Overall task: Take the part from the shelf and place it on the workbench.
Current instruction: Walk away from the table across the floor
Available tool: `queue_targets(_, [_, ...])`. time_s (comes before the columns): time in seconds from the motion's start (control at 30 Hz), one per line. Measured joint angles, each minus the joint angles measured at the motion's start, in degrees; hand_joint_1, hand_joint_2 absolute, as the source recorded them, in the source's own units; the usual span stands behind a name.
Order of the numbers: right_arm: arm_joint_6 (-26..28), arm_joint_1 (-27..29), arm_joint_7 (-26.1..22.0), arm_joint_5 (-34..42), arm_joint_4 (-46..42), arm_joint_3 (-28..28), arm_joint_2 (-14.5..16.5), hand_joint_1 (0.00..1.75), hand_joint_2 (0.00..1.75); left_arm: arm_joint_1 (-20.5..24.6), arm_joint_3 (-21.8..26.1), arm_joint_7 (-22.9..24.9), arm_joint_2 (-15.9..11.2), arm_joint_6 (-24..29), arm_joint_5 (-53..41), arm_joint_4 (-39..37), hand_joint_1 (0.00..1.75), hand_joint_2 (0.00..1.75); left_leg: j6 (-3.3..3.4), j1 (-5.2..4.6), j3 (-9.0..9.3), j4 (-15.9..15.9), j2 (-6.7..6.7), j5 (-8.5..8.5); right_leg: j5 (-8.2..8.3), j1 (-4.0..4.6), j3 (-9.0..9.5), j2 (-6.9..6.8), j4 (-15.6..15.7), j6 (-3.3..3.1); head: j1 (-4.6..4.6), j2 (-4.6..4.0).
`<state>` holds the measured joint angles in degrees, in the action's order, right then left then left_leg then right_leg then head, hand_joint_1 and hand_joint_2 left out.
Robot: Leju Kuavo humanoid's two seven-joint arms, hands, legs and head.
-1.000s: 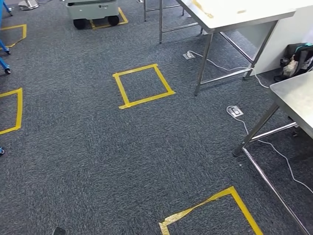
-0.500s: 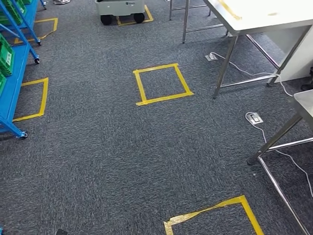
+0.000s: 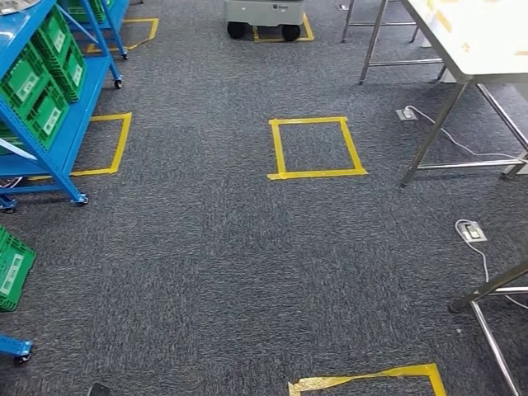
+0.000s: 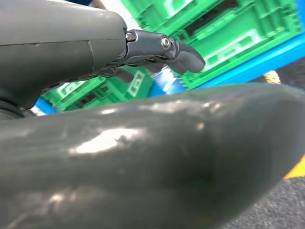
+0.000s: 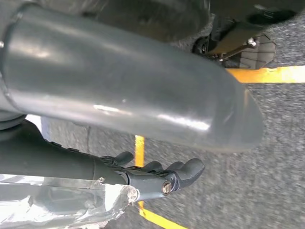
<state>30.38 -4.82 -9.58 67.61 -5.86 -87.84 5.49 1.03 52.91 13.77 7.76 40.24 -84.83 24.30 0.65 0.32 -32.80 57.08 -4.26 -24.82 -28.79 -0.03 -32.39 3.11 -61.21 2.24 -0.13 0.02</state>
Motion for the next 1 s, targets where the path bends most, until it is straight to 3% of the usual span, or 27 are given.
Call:
queue_targets(0.07, [0.0, 0.0, 0.0, 0.0, 0.0, 0.0, 0.0, 0.00, 0.00, 0.0, 0.0, 0.0, 0.0, 0.0, 0.0, 0.0, 0.00, 0.00, -0.66, 0.02, -0.33, 0.0, -0.95, 0.24, 0.84, -0.07, 1.38, 1.44, 2.9, -0.18, -0.06, 0.00])
queue_targets(0.13, [0.0, 0.0, -0.1, 0.1, 0.0, 0.0, 0.0, 0.00, 0.00, -0.1, 0.0, 0.0, 0.0, 0.0, 0.0, 0.0, 0.00, 0.00, -1.39, 0.24, -0.63, -0.1, -1.53, 0.53, 1.21, 0.08, 1.54, 0.39, 3.1, -0.74, -0.08, 0.00])
queue_targets(0.2, [0.0, 0.0, -0.2, 0.4, 0.0, 0.0, -0.1, 0.00, 0.00, -0.1, -0.1, 0.0, 0.1, 0.0, 0.0, 0.0, 0.00, 0.00, -1.90, 0.20, -1.54, 1.6, 0.18, -0.76, 1.65, 0.05, 1.58, -0.78, 3.6, -1.52, -0.26, 0.00])
queue_targets(0.27, [-0.1, 0.0, -0.3, 0.5, 0.0, 0.0, -0.1, 0.00, 0.00, 0.1, -0.2, 0.0, 0.3, 0.0, 0.0, -0.1, 0.00, 0.00, -2.23, 0.06, -4.29, 7.5, 2.65, -4.34, 1.81, 0.08, 1.53, -2.14, 3.8, -1.99, -0.49, 0.00])
queue_targets(0.33, [-0.1, 0.2, -0.3, 0.5, 0.0, 0.1, -0.2, 0.00, 0.00, 0.2, -0.3, 0.0, 0.3, 0.0, 0.0, -0.1, 0.00, 0.00, -2.49, 0.08, -7.37, 14.3, 3.29, -7.20, 1.78, 0.17, 1.39, -3.61, 3.8, -2.11, -0.54, 0.00])
queue_targets(0.37, [-0.1, 0.2, -0.3, 0.5, 0.0, 0.1, -0.2, 0.00, 0.00, 0.1, -0.4, 0.0, 0.3, 0.0, 0.0, -0.1, 0.00, 0.00, -2.54, 0.09, -7.86, 15.6, 3.36, -7.26, 1.77, 0.18, 1.36, -4.27, 3.8, -2.12, -0.55, 0.00])
queue_targets(0.4, [-0.1, 0.2, -0.3, 0.5, 0.0, 0.1, -0.3, 0.00, 0.00, 0.1, -0.4, 0.0, 0.3, 0.0, 0.0, -0.2, 0.00, 0.00, -2.55, 0.10, -7.23, 14.7, 3.49, -6.24, 1.76, 0.18, 1.36, -4.90, 3.8, -2.12, -0.55, 0.00])
queue_targets(0.43, [-0.2, 0.2, -0.4, 0.5, 0.0, 0.1, -0.3, 0.00, 0.00, 0.0, -0.5, -0.1, 0.3, 0.0, 0.0, -0.2, 0.00, 0.00, -2.52, 0.10, -5.59, 11.9, 3.86, -4.51, 1.74, 0.18, 1.40, -5.46, 3.8, -2.07, -0.56, 0.00])
queue_targets(0.5, [-0.2, 0.1, -0.5, 0.5, 0.0, 0.1, -0.3, 0.00, 0.00, 0.2, -0.5, -0.4, 0.4, 0.0, 0.0, -0.2, 0.00, 0.00, -2.31, -0.06, -1.29, 4.0, 6.06, -1.46, 1.52, 0.42, 1.50, -6.46, 3.6, -1.74, -0.61, 0.00])
queue_targets(0.57, [-0.3, 0.0, -0.5, 0.5, 0.0, 0.1, -0.4, 0.00, 0.00, 0.5, -0.6, -0.6, 0.5, 0.0, 0.0, -0.2, 0.00, 0.00, -1.76, -0.31, 0.74, -0.1, 7.49, -0.68, 1.28, 0.78, 1.54, -7.38, 3.5, -1.19, -0.58, 0.00])
queue_targets(0.63, [-0.3, -0.1, -0.6, 0.6, 0.0, 0.1, -0.5, 0.00, 0.00, 0.5, -0.6, -0.7, 0.7, 0.0, 0.0, -0.2, 0.00, 0.00, -1.04, -0.36, 0.66, -0.4, 6.69, -0.69, 1.13, 0.84, 1.67, -8.21, 3.5, -0.68, -0.51, 0.01])
queue_targets(0.7, [-0.3, -0.2, -0.6, 0.5, 0.0, 0.1, -0.5, 0.00, 0.00, 0.4, -0.6, -0.8, 0.9, 0.0, 0.0, -0.2, 0.00, 0.00, -0.37, -0.16, 0.65, -0.6, 5.82, -0.49, 0.07, 0.64, 1.15, -6.96, 2.2, -0.02, -0.34, 0.01])
queue_targets(0.73, [-0.3, -0.2, -0.6, 0.5, 0.0, 0.1, -0.6, 0.00, 0.00, 0.4, -0.6, -0.9, 1.0, 0.0, 0.0, -0.2, 0.00, 0.00, -0.03, -0.01, 0.64, -0.7, 5.39, -0.36, -1.31, 0.52, 0.08, -5.73, -0.1, 0.31, -0.25, 0.01])
queue_targets(0.8, [-0.4, 0.0, -0.5, 0.5, 0.0, 0.1, -0.6, 0.00, 0.00, 0.6, -0.6, -1.0, 1.1, 0.0, 0.0, -0.2, 0.00, 0.00, 0.34, 0.06, 0.51, -0.6, 4.41, -0.24, -4.97, 0.34, -3.47, -3.74, -7.8, 0.72, -0.04, 0.00])
queue_targets(0.83, [-0.4, 0.0, -0.5, 0.5, 0.0, 0.1, -0.6, 0.00, 0.00, 0.6, -0.6, -1.1, 1.1, 0.0, 0.0, -0.2, 0.00, 0.00, 0.42, 0.06, 0.46, -0.6, 3.83, -0.20, -6.27, 0.31, -5.29, -3.46, -11.5, 0.81, -0.04, 0.00])
queue_targets(0.87, [-0.3, 0.1, -0.4, 0.5, 0.0, 0.1, -0.6, 0.00, 0.00, 0.6, -0.6, -1.1, 1.1, 0.0, 0.0, -0.2, 0.00, 0.00, 0.42, 0.06, 0.45, -0.6, 3.23, -0.18, -6.52, 0.29, -6.36, -3.37, -13.4, 0.83, -0.02, 0.00])
queue_targets(0.9, [-0.3, 0.1, -0.4, 0.5, 0.0, 0.1, -0.6, 0.00, 0.00, 0.6, -0.6, -1.1, 1.2, 0.0, 0.0, -0.2, 0.00, 0.00, 0.37, 0.09, 0.48, -0.6, 2.60, -0.16, -5.62, 0.25, -6.37, -3.31, -13.1, 0.81, -0.02, 0.00])
queue_targets(0.93, [-0.3, 0.1, -0.4, 0.5, 0.0, 0.1, -0.6, 0.00, 0.00, 0.6, -0.6, -1.1, 1.2, 0.0, 0.0, -0.2, 0.00, 0.00, 0.30, 0.14, 0.53, -0.6, 1.92, -0.12, -3.75, 0.15, -5.23, -3.07, -10.4, 0.76, -0.01, 0.00])
queue_targets(1.0, [-0.2, 0.0, -0.3, 0.5, 0.0, 0.1, -0.6, 0.00, 0.00, 0.6, -0.6, -1.1, 1.2, 0.0, 0.0, -0.2, 0.00, 0.00, -0.09, 0.15, 0.51, -0.5, 0.59, -0.05, 0.06, -0.24, -1.34, -1.17, -2.1, 0.69, 0.03, 0.00])
